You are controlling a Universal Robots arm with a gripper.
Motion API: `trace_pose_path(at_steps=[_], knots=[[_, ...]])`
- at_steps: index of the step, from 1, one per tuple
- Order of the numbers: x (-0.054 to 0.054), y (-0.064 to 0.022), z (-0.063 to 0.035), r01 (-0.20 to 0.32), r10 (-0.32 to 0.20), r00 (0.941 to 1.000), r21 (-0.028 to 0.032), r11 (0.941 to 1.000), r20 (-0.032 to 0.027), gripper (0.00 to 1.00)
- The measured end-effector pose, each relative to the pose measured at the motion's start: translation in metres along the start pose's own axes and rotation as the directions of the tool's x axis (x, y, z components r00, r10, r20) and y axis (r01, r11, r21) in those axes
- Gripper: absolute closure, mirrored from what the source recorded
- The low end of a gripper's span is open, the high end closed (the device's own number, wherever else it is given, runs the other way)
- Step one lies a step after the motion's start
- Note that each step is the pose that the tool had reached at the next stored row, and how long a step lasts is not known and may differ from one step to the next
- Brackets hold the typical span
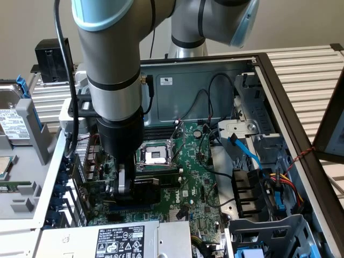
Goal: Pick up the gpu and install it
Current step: 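Insert the gpu into the slot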
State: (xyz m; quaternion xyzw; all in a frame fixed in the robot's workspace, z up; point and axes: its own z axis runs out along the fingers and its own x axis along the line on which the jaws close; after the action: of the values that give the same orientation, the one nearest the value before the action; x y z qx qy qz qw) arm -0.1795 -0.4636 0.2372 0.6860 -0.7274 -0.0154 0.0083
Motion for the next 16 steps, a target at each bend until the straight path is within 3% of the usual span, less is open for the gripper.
trace_pose_path(at_steps=[16], knots=[[-0.0003,-0.0003,0.0001,0.002,-0.002,1.0000,0.0003,1.0000,0.0002,0.72]])
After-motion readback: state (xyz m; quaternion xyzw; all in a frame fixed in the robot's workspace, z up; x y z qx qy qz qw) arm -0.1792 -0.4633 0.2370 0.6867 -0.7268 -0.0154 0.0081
